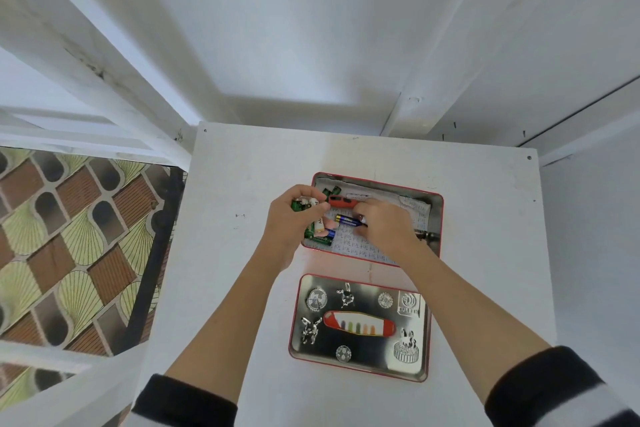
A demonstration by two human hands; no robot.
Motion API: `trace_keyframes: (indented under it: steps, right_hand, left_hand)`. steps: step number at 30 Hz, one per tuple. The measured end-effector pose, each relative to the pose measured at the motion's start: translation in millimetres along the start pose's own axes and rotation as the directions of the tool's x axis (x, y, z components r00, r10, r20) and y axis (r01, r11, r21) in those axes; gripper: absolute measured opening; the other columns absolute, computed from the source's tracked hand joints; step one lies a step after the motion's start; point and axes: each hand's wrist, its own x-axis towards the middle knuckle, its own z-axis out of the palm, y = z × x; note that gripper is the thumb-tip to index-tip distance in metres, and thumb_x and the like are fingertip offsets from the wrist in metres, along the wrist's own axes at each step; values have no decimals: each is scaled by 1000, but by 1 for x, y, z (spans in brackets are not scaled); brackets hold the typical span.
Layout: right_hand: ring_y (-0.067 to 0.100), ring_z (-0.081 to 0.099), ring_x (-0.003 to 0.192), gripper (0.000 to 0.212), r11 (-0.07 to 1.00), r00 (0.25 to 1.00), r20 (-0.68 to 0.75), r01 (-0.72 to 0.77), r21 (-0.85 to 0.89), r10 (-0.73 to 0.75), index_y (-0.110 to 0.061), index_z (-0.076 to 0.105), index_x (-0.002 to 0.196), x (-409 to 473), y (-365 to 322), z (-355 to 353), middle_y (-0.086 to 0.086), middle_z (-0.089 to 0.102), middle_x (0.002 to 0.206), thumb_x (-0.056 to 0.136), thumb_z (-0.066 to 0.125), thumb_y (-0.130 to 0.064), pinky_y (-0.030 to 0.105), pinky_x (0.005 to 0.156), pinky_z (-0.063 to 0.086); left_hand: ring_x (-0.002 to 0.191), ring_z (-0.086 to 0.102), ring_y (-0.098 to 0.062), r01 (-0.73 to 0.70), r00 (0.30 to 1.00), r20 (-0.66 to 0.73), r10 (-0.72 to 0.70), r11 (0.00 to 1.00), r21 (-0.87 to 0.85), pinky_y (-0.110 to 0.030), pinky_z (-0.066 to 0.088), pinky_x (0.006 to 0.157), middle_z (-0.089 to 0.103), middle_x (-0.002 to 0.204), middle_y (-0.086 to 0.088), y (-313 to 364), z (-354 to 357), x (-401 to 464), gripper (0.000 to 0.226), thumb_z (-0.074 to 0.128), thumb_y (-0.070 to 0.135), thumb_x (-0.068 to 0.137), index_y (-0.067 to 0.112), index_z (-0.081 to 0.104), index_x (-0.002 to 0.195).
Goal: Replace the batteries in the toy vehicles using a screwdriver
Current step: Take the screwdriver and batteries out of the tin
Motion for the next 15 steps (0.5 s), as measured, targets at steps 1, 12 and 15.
trace_keyframes:
  steps: [1, 12, 15]
  right_hand:
    - [20, 58, 101, 29, 999, 1000, 1, 19, -38, -19, -16, 57, 114, 0, -2, 0, -1, 56, 121, 89, 60, -29, 25, 66, 38]
    - [15, 47, 45, 16, -85, 964, 179, -165, 983, 195, -10, 65, 92, -32, 34, -46, 9, 55, 72, 81, 64, 1, 19, 37, 36]
    - [14, 45, 47, 23, -220, 987, 136, -113, 969, 90, -4, 62, 100, -41, 49, -60, 8, 53, 73, 77, 60, -4, 19, 37, 34]
  left_hand:
    - [63, 65, -20, 4, 1000, 0, -4, 1000, 25, -35, 58, 60, 67, 85, -9, 1, 1, 0, 16, 65, -2, 88, 14, 63, 84]
    - [64, 54, -11, -118, 979, 204, 19, 866, 486, -28, 50, 63, 61, 87, 0, -14, 33, 18, 21, 77, 4, 80, 15, 59, 79]
    - [89, 55, -9, -280, 936, 347, 50, 702, 654, -25, 41, 86, 60, 89, 13, -27, 58, 29, 14, 79, 11, 79, 15, 67, 85]
